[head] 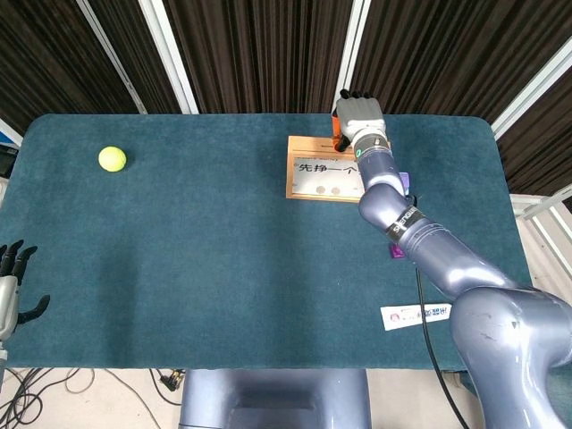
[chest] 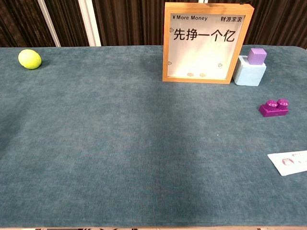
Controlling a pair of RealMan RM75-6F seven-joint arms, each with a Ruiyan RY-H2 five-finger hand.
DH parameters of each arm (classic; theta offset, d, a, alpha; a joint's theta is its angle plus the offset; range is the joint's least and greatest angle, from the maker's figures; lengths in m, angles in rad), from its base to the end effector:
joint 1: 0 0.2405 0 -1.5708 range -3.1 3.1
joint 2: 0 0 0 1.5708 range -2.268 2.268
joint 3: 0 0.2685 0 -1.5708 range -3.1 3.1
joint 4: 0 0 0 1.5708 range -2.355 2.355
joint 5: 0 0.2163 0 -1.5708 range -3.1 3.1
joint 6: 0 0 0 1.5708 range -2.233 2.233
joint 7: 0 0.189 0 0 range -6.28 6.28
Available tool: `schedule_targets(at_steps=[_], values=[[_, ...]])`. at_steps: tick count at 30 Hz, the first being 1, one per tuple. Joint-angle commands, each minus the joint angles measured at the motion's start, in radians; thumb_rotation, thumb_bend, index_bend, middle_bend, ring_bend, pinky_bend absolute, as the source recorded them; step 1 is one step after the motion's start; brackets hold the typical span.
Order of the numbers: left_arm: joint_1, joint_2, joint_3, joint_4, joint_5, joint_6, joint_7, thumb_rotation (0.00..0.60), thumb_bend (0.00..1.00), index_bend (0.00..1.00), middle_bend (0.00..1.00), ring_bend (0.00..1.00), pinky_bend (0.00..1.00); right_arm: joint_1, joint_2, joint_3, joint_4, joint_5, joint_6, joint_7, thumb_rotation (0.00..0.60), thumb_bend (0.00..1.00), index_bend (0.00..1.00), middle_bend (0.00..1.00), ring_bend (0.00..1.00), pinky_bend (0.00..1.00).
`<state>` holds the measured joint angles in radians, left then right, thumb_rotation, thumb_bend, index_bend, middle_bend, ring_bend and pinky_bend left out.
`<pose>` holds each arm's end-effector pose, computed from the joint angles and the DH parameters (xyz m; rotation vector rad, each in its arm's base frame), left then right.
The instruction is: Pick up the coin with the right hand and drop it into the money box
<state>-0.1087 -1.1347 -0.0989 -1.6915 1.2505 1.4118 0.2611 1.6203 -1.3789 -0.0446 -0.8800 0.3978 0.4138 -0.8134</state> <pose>-0.3437 0.2398 0.1550 -1.2838 -0.9176 -0.6620 -0.0106 -0.6098 0.1001 1.5934 -1.0517 0.6143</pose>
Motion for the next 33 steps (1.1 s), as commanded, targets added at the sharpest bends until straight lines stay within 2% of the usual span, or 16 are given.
schedule_targets(at_steps=[1, 14, 33], values=[[0.000, 0.001, 0.000, 0.000, -0.002, -0.001, 0.000, 0.600, 0.25, 0.14, 0.03, 0.00, 0.00, 0.011, -0.011, -0.014, 0.011, 0.031, -0.005, -0.018, 0.600, 0.51, 0.68, 0.05, 0.00, 0.00], [-0.002, 0.001, 0.006, -0.005, 0.004, 0.000, 0.004, 0.600, 0.25, 0.15, 0.03, 0.00, 0.00, 0.058, 0.010, -0.064, -0.030, 0.201, 0.005, -0.125, 0.600, 0.51, 0.65, 0.04, 0.00, 0.00], [-0.005, 0.007, 0.006, -0.011, -0.007, -0.005, 0.004, 0.600, 0.25, 0.15, 0.03, 0.00, 0.00, 0.046, 0.020, -0.008, -0.025, 0.295, 0.042, -0.253, 0.600, 0.51, 0.64, 0.03, 0.00, 0.00]])
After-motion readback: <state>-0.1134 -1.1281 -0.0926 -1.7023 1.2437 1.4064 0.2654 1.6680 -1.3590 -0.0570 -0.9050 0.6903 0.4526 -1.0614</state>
